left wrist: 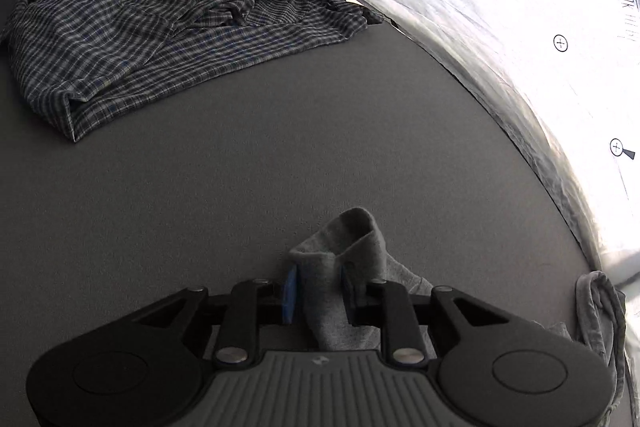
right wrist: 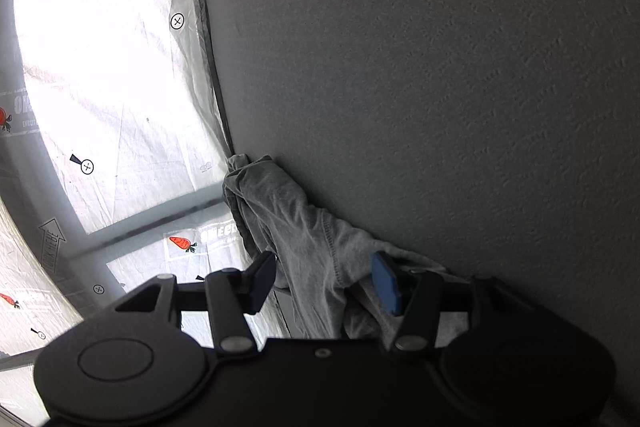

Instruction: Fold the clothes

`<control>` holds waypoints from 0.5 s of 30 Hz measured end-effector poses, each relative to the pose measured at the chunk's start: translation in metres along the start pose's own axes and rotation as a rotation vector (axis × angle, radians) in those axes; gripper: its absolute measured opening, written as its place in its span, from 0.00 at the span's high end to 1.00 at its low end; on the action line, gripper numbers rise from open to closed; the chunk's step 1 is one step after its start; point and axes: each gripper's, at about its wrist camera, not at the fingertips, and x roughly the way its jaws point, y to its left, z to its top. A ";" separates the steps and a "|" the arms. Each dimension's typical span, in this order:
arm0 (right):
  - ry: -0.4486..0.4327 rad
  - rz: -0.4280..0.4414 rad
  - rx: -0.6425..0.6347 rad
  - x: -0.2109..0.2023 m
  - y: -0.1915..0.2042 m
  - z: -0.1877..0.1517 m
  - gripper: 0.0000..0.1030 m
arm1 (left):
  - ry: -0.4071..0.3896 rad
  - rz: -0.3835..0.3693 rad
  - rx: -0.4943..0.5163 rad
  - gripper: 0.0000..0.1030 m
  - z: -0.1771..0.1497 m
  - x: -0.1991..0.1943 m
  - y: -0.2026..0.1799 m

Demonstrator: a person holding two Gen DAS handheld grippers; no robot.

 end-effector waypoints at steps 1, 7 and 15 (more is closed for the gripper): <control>0.001 -0.001 -0.001 0.000 0.000 0.000 0.47 | 0.005 0.000 -0.010 0.74 0.002 0.001 0.003; 0.002 -0.011 -0.008 0.001 0.000 -0.001 0.47 | 0.014 -0.068 -0.112 0.34 0.000 -0.004 0.018; -0.002 -0.013 -0.006 0.000 -0.001 -0.003 0.47 | 0.014 -0.061 -0.040 0.32 -0.007 -0.002 -0.002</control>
